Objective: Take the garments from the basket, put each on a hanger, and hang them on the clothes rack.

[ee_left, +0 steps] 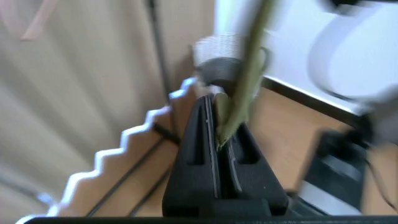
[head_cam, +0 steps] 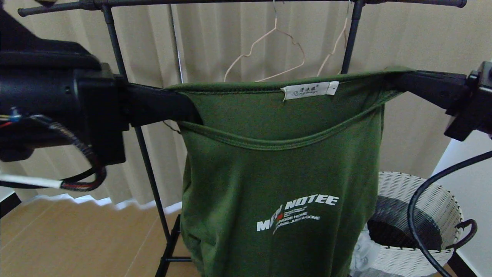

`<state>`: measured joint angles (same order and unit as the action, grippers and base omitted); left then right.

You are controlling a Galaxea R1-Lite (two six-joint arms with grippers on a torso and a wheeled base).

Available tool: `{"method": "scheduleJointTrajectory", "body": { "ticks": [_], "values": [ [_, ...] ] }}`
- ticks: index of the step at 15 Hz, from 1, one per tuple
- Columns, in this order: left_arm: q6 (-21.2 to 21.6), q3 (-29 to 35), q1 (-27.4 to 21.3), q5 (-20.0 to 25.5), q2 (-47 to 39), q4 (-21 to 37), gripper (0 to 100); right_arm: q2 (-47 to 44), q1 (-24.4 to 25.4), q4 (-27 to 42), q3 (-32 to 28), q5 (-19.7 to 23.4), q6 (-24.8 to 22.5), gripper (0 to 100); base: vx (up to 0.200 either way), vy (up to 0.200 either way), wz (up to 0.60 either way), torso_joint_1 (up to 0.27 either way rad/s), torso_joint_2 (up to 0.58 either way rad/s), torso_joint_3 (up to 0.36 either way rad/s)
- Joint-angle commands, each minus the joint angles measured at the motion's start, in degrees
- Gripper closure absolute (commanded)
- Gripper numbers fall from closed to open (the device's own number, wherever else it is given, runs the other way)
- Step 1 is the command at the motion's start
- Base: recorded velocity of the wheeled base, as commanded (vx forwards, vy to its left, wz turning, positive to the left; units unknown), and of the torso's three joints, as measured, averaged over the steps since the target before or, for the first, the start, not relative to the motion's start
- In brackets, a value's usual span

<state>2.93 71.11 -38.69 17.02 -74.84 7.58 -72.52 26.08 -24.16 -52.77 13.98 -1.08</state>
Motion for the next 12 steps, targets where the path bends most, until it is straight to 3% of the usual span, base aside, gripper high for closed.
{"method": "scheduleJointTrajectory", "body": {
  "ticks": [1, 4, 8, 12],
  "values": [
    [0.3, -2.6, -0.3, 2.0, 4.4, -0.7, 100, -4.5, 0.0, -1.5, -1.3, 0.2, 0.1, 100, 0.0, 0.0, 0.0, 0.0, 0.0, 0.0],
    [0.2, -3.8, -3.8, 2.6, 5.2, -3.1, 100, -5.6, 0.1, -1.9, -2.9, 0.3, 0.1, 100, 0.0, 0.0, 0.0, 0.0, 0.0, 0.0],
    [0.3, -3.6, -3.4, 1.7, 4.9, -3.1, 100, -4.7, 0.1, -1.2, -2.7, -0.2, 0.1, 100, 0.0, 0.0, 0.0, 0.0, 0.0, 0.0],
    [0.4, -0.6, -1.6, -10.7, -0.6, -3.3, 100, -1.3, 0.0, -0.4, -2.9, -0.4, -0.1, 100, 0.0, 0.0, 0.0, 0.0, 0.0, 0.0]
  ]
}}
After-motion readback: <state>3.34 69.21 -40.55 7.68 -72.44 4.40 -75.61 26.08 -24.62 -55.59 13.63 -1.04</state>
